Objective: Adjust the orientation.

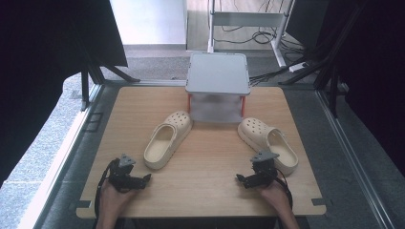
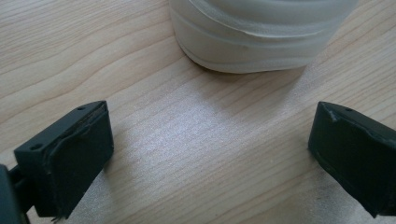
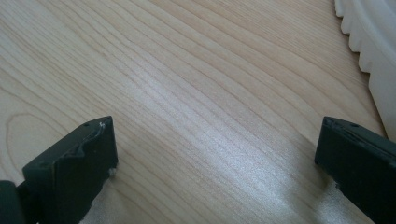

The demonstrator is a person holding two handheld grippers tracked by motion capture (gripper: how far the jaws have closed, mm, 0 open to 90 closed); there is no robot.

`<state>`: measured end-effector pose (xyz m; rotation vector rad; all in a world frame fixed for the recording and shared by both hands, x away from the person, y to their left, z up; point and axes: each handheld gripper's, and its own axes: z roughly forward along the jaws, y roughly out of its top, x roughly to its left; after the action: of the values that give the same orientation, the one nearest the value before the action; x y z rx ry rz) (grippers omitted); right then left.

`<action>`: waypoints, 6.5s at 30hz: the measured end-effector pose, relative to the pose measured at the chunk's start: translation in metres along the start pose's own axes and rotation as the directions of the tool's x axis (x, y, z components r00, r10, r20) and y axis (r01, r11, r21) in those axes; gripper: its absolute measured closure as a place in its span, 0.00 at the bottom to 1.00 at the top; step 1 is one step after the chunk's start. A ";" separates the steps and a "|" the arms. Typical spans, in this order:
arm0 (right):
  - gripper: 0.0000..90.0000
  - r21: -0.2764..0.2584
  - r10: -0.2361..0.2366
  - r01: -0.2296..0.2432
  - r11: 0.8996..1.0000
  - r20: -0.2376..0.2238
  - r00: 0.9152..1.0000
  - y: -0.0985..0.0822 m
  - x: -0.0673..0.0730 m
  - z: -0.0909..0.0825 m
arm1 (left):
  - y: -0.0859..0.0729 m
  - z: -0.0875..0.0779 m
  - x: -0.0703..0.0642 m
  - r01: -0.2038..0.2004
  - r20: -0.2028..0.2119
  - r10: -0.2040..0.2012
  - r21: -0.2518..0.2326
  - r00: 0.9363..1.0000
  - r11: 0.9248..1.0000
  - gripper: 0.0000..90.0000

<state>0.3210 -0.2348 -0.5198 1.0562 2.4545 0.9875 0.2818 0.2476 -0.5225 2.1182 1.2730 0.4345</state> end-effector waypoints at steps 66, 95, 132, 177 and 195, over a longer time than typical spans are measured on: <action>0.00 -0.029 -0.019 0.015 0.999 -0.128 0.992 0.054 0.006 -0.020 | 0.000 0.000 0.000 0.001 0.000 -0.001 -0.001 1.000 1.000 0.00; 0.09 -0.036 -0.022 0.016 0.999 -0.193 0.981 0.157 0.041 0.033 | 0.000 0.000 0.000 -0.001 0.000 0.001 0.000 1.000 1.000 0.00; 0.11 0.050 0.151 -0.145 0.988 -0.125 0.981 0.236 0.096 0.126 | 0.000 0.000 0.000 -0.001 0.000 0.001 0.000 1.000 1.000 0.00; 0.84 0.054 -0.145 0.160 0.986 -0.214 0.966 0.213 0.102 0.032 | 0.000 0.000 0.000 -0.001 0.001 0.001 -0.001 1.000 1.000 0.00; 0.84 0.021 -0.267 0.284 0.958 -0.284 0.921 0.133 0.113 0.002 | 0.000 0.000 0.000 -0.001 0.003 0.001 0.003 1.000 1.000 0.00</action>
<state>0.3142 -0.0865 -0.4286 0.5922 2.7782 1.0308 0.2820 0.2477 -0.5224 2.1213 1.2713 0.4308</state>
